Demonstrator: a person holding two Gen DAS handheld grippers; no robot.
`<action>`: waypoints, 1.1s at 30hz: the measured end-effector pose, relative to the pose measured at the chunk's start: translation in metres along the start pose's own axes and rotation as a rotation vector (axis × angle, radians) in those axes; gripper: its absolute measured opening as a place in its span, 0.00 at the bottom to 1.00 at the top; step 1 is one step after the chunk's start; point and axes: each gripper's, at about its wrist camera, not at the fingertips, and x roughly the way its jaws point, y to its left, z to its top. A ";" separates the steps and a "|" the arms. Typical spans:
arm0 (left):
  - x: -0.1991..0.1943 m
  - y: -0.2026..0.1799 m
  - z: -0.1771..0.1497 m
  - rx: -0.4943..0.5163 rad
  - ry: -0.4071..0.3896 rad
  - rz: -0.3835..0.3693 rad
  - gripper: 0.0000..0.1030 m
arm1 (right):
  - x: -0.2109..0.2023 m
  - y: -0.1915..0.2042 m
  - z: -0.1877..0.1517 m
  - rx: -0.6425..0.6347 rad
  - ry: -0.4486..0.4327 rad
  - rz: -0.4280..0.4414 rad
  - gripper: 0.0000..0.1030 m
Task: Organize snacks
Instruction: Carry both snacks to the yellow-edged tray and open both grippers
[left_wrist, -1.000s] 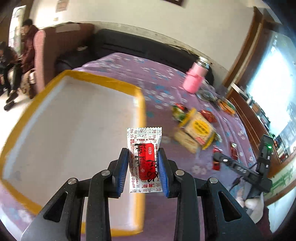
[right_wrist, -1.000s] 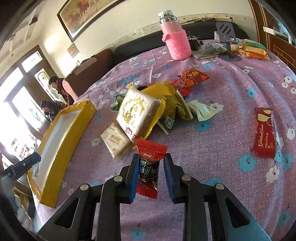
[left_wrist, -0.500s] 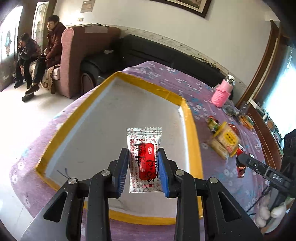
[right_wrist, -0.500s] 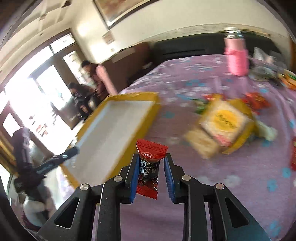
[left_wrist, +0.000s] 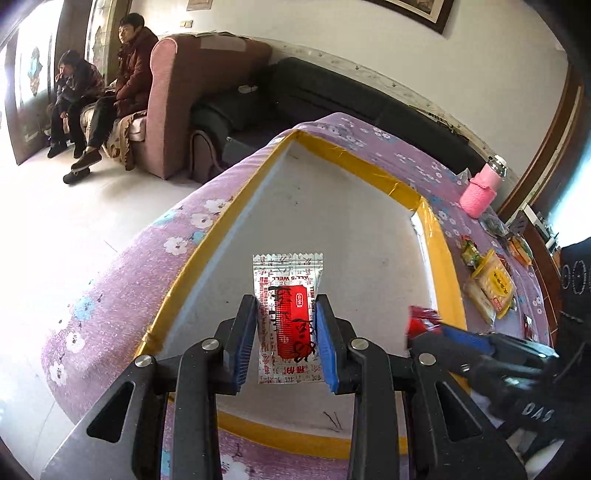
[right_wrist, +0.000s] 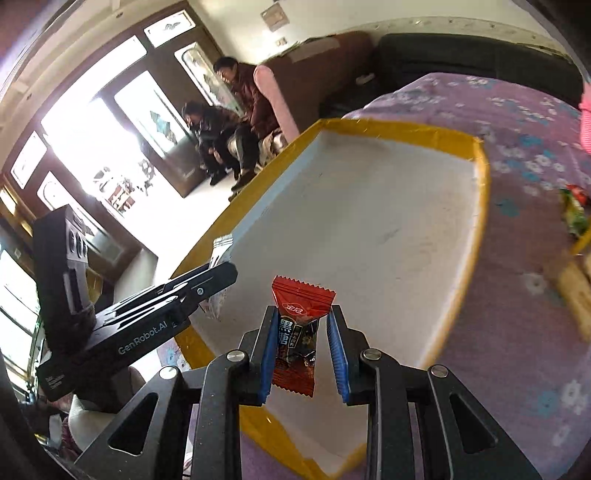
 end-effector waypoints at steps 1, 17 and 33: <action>0.000 0.000 0.000 0.000 -0.001 0.000 0.29 | 0.005 0.002 0.000 -0.003 0.008 -0.003 0.27; -0.049 -0.004 0.003 -0.087 -0.127 -0.086 0.54 | -0.058 -0.041 -0.004 0.033 -0.167 -0.087 0.53; -0.040 -0.101 -0.019 0.138 -0.037 -0.248 0.60 | -0.124 -0.238 0.024 0.256 -0.238 -0.496 0.55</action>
